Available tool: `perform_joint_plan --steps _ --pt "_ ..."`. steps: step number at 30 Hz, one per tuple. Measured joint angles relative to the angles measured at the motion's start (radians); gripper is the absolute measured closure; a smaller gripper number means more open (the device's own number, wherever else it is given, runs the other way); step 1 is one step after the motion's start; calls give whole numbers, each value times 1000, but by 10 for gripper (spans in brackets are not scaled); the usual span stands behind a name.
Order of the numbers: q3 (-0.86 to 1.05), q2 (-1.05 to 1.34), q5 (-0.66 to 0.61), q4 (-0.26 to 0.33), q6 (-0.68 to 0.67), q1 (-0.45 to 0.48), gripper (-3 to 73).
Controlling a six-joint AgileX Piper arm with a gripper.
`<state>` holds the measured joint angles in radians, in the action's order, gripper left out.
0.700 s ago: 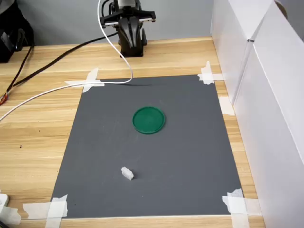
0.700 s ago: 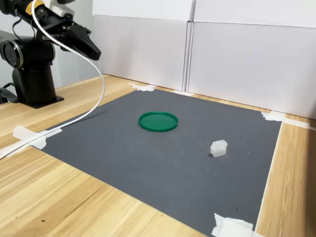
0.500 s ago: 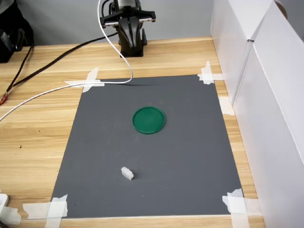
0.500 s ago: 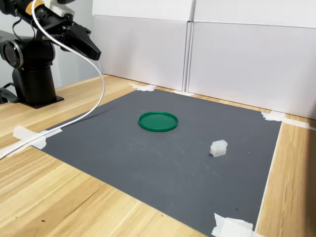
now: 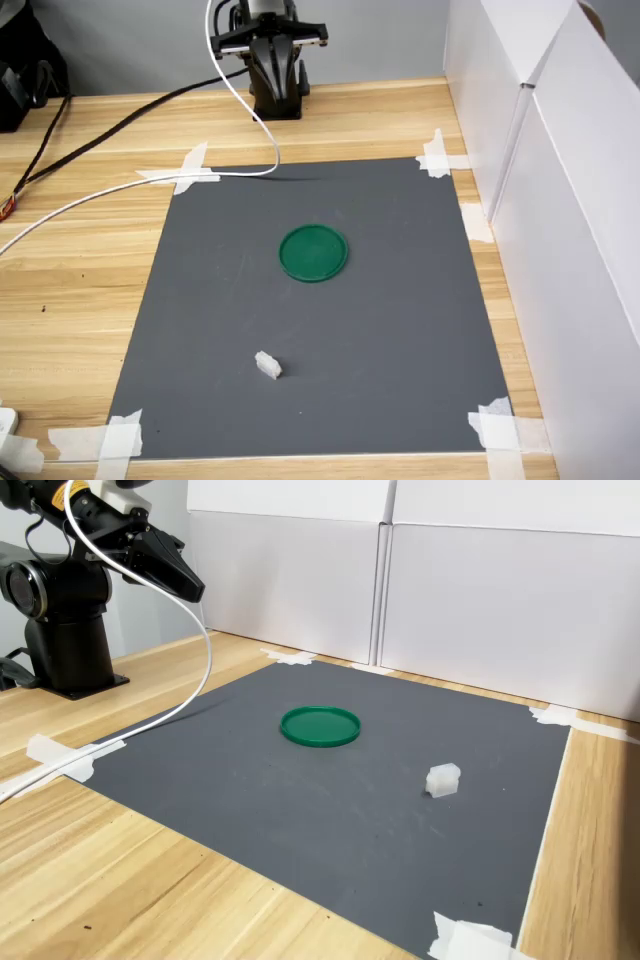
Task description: Grasp a white terminal and put it in the green lid.
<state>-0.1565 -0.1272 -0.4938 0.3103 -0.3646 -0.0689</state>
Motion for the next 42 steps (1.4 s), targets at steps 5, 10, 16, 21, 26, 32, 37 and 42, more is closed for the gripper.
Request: perform_joint_plan --steps 5,10,16,21,26,32,37,42 --pt "-5 -51 -9 20 0 0 710" --pt "-71 -162 -41 20 -1 0 710" --pt "-165 -346 -26 3 -1 0 710" --pt "-264 -524 -18 -115 -4 0 710" --pt "-368 -703 -12 -204 -90 0 710" --pt "-498 -901 -60 -224 -267 0 710" --pt "-596 -1026 -102 -230 -308 0 710" --pt "-713 -1143 -176 -264 -332 0 710"
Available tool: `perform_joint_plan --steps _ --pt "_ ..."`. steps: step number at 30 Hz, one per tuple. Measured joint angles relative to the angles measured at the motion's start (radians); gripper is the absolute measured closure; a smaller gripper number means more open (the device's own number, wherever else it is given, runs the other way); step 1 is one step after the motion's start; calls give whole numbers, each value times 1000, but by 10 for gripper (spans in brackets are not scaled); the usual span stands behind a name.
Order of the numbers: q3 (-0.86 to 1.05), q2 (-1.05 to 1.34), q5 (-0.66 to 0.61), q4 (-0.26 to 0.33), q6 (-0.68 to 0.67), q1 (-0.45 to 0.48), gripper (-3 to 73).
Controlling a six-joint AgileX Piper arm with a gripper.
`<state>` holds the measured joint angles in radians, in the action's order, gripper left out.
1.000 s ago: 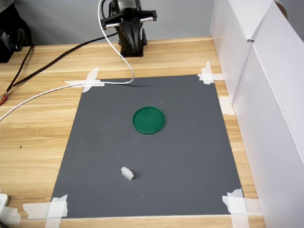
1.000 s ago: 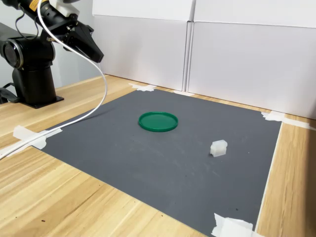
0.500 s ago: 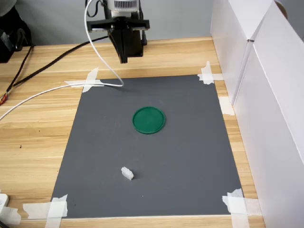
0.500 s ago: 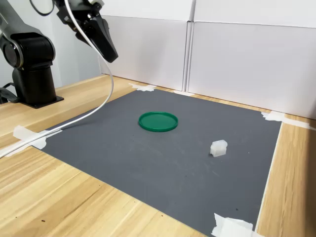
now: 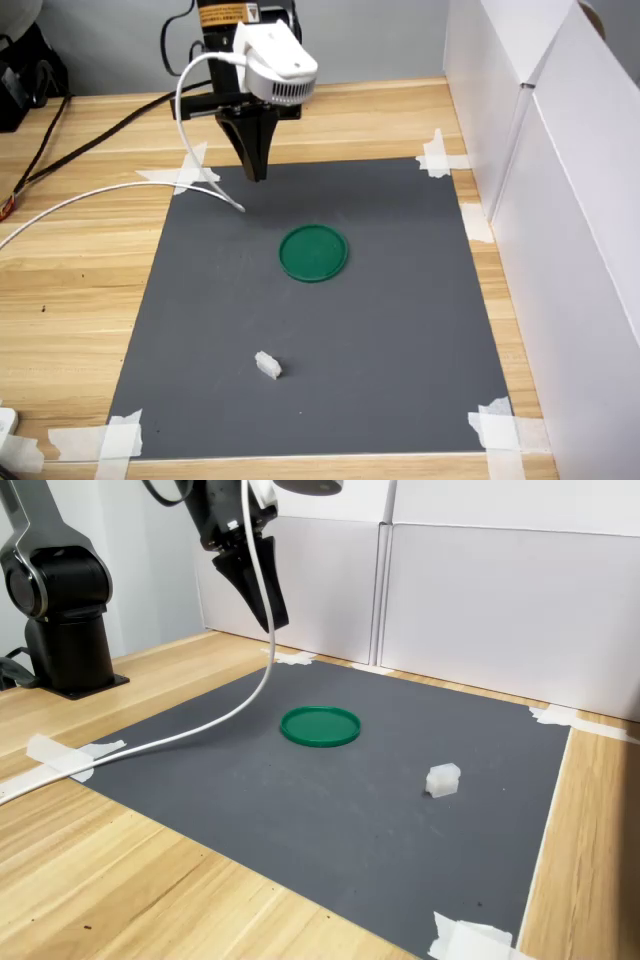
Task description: Grasp a white terminal and put it in the green lid.
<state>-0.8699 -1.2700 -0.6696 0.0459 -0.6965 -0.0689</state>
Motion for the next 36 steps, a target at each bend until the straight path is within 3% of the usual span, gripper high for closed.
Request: perform_joint_plan --steps 6,11,15,21,26,31,36 --pt "-141 -104 -108 -7 -34 6 703" --pt "-240 -174 -142 4 -59 59 634" --pt "-293 -231 -163 6 -91 82 514" --pt "-316 -307 -152 8 -88 82 239" --pt "-346 -336 -94 20 -85 82 90" --pt "-409 -364 -89 51 -85 82 45" --pt "-493 -419 -193 61 -85 82 39"
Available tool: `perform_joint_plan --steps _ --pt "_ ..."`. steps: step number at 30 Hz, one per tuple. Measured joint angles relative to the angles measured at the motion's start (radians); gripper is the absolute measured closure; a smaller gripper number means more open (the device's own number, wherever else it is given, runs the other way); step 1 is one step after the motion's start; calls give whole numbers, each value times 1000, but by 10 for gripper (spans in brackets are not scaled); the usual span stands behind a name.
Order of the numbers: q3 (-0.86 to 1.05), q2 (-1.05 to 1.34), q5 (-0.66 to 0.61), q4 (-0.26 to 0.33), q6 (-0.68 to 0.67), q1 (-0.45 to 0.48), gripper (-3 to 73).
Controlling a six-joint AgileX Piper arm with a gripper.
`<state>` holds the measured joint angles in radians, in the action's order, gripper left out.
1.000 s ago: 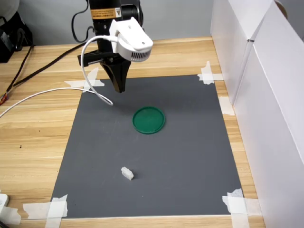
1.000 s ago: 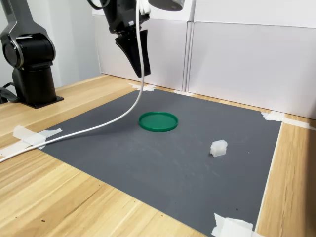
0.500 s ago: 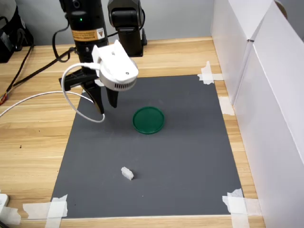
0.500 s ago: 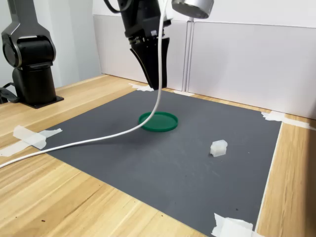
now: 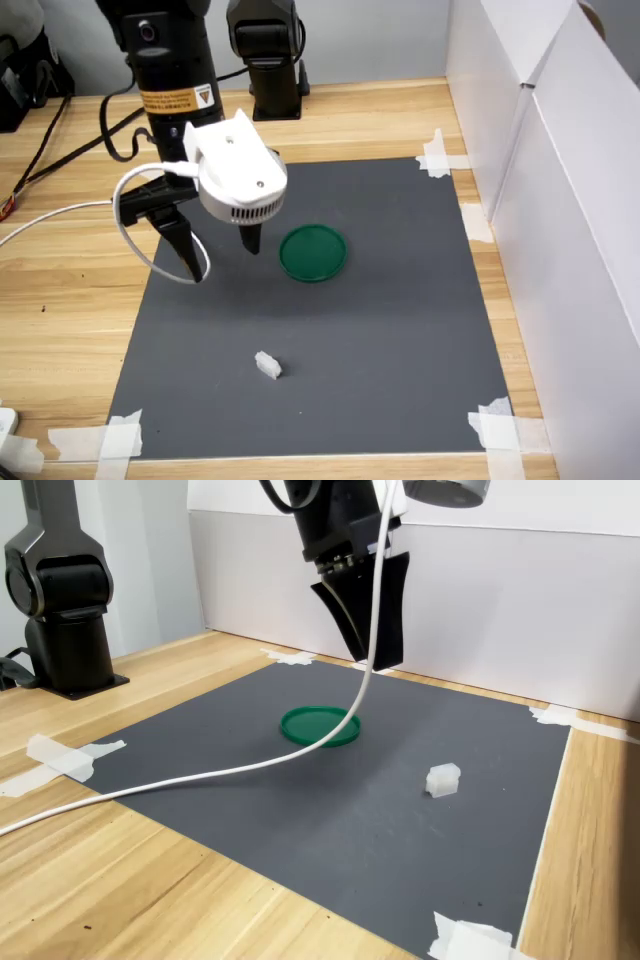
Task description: Grasp a white terminal and put it in the green lid.
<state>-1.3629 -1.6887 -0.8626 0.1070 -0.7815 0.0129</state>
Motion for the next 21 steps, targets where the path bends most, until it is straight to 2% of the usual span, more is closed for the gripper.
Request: perform_joint_plan --steps 8,21 --pt "-164 -105 -92 14 -52 0 39" --pt "-220 -231 -75 24 -134 -33 39"
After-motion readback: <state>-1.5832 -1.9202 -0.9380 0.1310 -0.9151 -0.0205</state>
